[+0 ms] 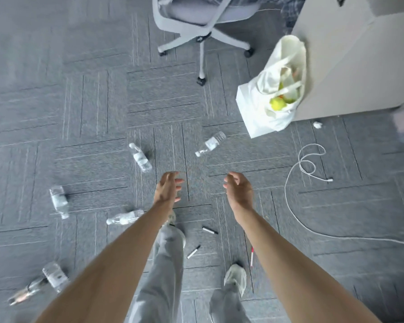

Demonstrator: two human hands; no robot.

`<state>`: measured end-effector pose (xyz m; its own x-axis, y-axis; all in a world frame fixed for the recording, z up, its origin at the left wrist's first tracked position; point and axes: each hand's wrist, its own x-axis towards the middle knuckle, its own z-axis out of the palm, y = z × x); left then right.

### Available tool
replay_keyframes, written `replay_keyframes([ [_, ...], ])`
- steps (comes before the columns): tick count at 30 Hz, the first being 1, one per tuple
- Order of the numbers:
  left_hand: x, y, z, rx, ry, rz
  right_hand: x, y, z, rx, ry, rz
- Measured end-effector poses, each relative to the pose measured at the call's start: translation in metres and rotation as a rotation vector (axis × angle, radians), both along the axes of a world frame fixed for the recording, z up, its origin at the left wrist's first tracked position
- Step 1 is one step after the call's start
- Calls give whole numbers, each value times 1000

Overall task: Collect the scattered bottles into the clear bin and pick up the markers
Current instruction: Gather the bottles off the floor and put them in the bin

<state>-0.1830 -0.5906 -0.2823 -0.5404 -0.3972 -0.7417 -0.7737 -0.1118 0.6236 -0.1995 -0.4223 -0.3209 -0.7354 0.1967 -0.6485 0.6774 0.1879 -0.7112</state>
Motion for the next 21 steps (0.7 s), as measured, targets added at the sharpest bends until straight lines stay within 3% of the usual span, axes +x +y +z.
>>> replay_keyframes([
  [7,-100,-67,-94,56,-35,-36,-105,-61,-69,126,8,-24],
  [17,-239,-72,-304,26,51,-160,-236,-81,-279,199,83,-31],
  [21,-282,-53,-401,-70,94,-269,-273,-63,-371,227,157,-54],
])
